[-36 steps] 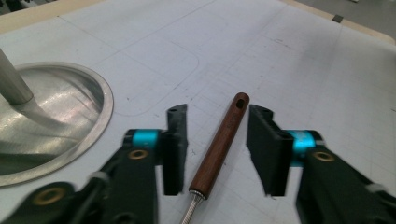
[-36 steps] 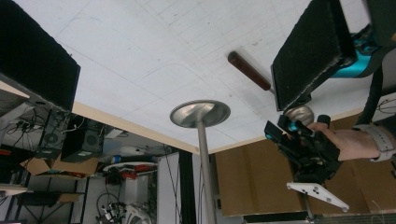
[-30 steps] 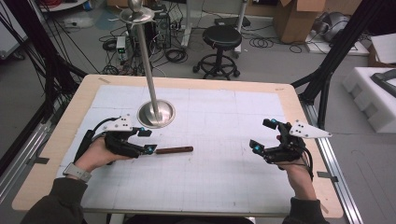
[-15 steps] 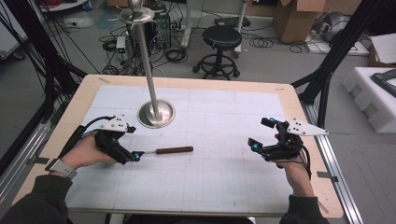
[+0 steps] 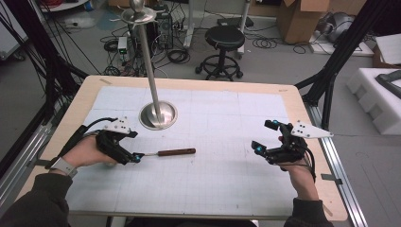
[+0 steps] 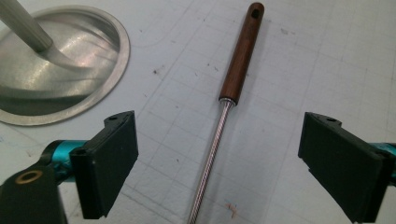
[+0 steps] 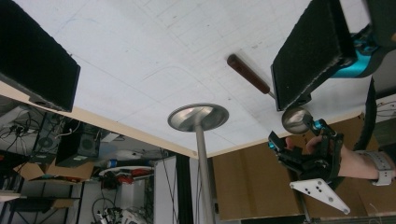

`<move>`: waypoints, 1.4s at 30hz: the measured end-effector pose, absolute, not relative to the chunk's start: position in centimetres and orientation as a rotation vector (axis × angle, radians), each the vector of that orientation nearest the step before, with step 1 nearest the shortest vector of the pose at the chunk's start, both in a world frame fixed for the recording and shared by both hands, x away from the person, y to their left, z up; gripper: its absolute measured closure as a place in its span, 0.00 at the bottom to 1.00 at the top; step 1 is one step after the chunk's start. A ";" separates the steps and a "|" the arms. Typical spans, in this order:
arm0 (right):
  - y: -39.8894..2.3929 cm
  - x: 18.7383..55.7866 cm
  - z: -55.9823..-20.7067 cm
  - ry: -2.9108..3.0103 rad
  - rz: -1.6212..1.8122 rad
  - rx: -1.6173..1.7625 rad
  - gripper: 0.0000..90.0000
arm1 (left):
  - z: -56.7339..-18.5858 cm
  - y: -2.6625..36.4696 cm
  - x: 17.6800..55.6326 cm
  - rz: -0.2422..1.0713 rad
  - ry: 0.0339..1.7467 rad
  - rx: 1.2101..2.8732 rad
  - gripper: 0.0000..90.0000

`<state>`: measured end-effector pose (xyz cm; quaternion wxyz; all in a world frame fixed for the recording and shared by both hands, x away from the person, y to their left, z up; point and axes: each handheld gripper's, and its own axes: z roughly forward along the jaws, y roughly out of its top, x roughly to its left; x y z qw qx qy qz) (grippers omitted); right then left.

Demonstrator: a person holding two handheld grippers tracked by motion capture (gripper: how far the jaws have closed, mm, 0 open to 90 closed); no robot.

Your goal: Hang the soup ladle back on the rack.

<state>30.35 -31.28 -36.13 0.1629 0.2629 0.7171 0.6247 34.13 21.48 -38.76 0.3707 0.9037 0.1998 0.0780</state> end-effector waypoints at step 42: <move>-30.8 30.6 -36.5 2.101 1.770 0.745 0.00 | -40.8 18.0 35.8 0.113 0.425 2.990 0.90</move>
